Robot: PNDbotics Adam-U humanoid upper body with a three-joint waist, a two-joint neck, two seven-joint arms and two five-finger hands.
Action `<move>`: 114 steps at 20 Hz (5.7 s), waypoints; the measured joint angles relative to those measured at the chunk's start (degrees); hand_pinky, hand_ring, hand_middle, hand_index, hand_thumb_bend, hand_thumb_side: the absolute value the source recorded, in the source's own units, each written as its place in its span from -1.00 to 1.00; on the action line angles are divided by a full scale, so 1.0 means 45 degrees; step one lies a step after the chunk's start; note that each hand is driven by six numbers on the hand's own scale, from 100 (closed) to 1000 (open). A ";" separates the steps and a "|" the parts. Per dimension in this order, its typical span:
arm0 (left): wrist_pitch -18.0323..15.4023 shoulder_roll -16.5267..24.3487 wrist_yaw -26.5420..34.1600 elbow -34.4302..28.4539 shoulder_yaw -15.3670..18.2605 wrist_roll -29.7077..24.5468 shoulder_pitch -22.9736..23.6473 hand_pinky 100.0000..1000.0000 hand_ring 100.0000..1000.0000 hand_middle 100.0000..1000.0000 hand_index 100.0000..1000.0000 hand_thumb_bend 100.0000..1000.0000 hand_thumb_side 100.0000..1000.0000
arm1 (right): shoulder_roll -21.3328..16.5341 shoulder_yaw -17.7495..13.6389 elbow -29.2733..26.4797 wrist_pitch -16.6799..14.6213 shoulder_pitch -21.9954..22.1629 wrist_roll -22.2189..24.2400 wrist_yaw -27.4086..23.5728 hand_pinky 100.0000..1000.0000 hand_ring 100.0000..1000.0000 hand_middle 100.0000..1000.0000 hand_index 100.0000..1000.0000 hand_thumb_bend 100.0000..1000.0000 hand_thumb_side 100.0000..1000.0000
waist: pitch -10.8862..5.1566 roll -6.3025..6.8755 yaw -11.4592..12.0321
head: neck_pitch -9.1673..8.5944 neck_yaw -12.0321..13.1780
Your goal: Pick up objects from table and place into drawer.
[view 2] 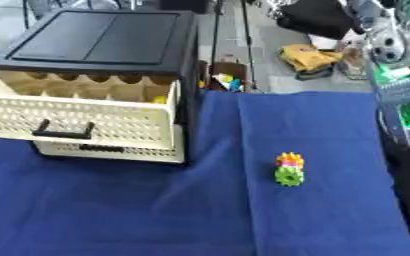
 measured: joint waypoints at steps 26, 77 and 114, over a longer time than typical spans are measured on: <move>-0.0218 -0.0096 -0.0209 0.0000 -0.0158 0.0285 0.0229 -0.70 -0.27 -0.05 0.64 -0.32 0.95 | -0.1975 0.1117 0.3669 -0.0568 -0.0691 0.5651 -0.2235 0.80 0.96 0.64 0.94 0.74 0.21 | -0.0052 -0.0114 -0.0257 | -0.0009 0.0244; -0.0104 -0.0238 -0.0319 0.0000 -0.0402 -0.0076 0.0198 -0.68 -0.26 -0.05 0.61 -0.37 0.96 | -0.1866 0.1887 0.2837 0.1643 0.2159 0.7077 -0.4167 0.85 0.96 0.40 0.84 0.74 -0.17 | 0.0119 -0.0187 -0.0428 | -0.0137 -0.0039; -0.0102 -0.0561 -0.0285 0.0000 -0.0467 -0.0036 0.0186 -0.70 -0.27 -0.06 0.59 -0.41 0.96 | -0.1586 0.2117 0.3048 0.1720 0.3042 0.6862 -0.2834 0.80 0.92 0.23 0.68 0.46 -0.23 | 0.0240 -0.0138 -0.0253 | -0.0135 -0.0164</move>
